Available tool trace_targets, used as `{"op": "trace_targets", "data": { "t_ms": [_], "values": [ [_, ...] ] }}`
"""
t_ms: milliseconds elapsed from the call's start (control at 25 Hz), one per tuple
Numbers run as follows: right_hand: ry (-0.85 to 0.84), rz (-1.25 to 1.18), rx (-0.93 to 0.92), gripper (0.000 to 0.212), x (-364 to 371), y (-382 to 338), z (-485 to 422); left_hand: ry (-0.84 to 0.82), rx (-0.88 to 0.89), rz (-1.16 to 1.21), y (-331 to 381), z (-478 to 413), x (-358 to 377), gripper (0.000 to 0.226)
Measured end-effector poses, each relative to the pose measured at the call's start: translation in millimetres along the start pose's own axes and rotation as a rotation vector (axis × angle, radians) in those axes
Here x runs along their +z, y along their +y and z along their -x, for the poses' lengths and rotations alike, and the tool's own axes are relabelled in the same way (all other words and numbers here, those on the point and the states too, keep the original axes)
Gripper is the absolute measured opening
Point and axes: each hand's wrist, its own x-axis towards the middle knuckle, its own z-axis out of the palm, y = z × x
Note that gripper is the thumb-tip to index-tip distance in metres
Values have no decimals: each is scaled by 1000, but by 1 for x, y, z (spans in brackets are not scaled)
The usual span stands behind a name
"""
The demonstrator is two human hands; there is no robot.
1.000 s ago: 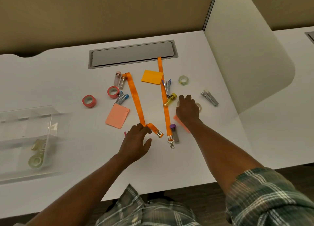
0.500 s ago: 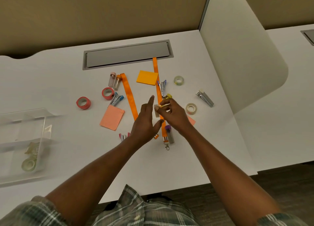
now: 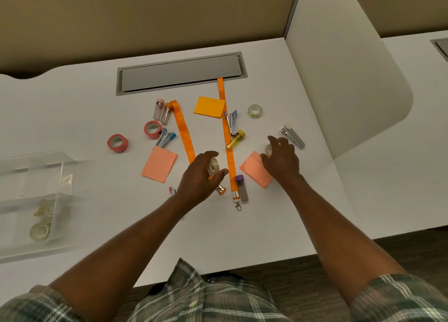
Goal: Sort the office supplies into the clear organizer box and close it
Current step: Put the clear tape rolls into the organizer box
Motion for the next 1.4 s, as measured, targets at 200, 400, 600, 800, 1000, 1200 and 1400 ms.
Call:
{"op": "trace_targets", "data": {
  "t_ms": [200, 400, 600, 800, 1000, 1200, 1400],
  "values": [
    [-8, 49, -25, 49, 2, 3, -11, -15, -63, 23, -9, 12, -8, 58],
    [20, -208, 3, 43, -7, -21, -12, 19, -128, 79, -13, 26, -20, 46],
    [-82, -687, 116, 29, -7, -79, 5, 62, -193, 205, -21, 46, -40, 45],
    [-379, -975, 351, 31, -2, -158, 35, 150, -251, 301, -45, 71, -68, 48],
    [-553, -905, 312, 36, 15, -237, 69, 274, -260, 299, -87, 98, -106, 31],
    [-591, -896, 80, 23, 43, -309, 98, 361, -289, 265, -147, 129, -144, 37],
    [-655, -856, -179, 23, 66, -380, 131, 369, -229, 120, -202, 166, -184, 46]
  ]
}}
